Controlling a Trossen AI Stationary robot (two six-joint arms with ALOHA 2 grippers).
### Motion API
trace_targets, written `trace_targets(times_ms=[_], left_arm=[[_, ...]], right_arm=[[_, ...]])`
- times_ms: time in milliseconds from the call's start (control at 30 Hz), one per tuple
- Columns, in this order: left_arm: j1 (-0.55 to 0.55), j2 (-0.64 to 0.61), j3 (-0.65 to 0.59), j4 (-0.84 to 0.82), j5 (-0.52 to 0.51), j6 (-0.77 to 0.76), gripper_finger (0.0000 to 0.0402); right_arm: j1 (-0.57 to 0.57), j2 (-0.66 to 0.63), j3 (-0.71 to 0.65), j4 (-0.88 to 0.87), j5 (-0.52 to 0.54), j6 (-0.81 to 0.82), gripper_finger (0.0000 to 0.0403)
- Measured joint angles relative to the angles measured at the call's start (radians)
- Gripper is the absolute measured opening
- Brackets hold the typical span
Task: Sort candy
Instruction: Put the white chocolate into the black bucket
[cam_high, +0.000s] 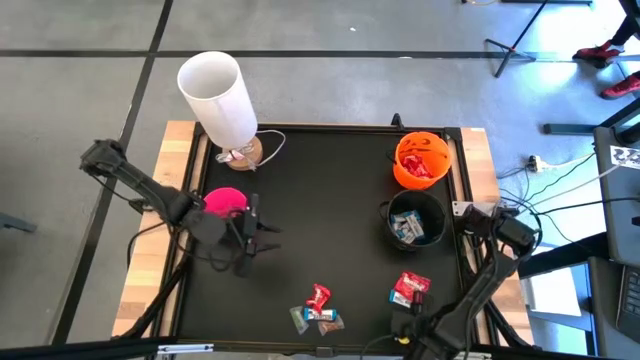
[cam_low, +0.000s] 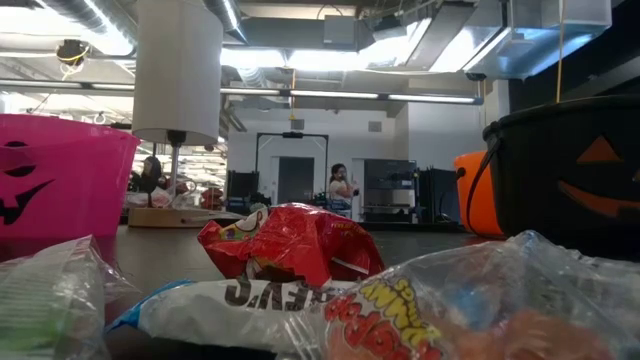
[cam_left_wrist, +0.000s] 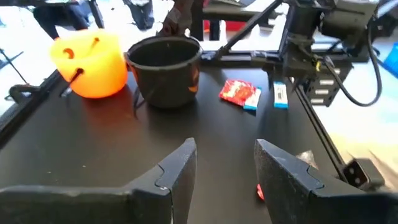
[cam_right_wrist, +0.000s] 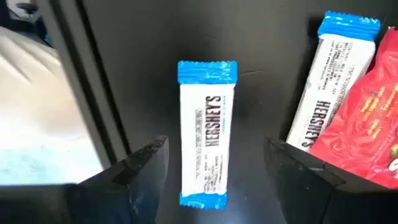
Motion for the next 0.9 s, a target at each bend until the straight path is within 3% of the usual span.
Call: trace_targets(times_ms=[433,533,767,900], left_arm=[[0.000,0.077,0.000,0.021,0.034,-0.002,0.0153],[0.000,0.077,0.000,0.021,0.034,-0.002,0.0153],[0.000,0.076,0.000,0.021,0.030,-0.003,0.0153],[0.000,0.076,0.000,0.021,0.030,-0.003,0.0153]], right_arm=[[-0.029,-0.011,-0.211,0.251,-0.128,0.003,0.0250],[-0.029,-0.013,-0.213,0.239,-0.129,-0.005,0.0219],[-0.029,-0.070,-0.221,0.213,-0.085,-0.006,0.0104],[-0.028,-0.124,-0.228,0.177,-0.048,-0.001,0.0079]])
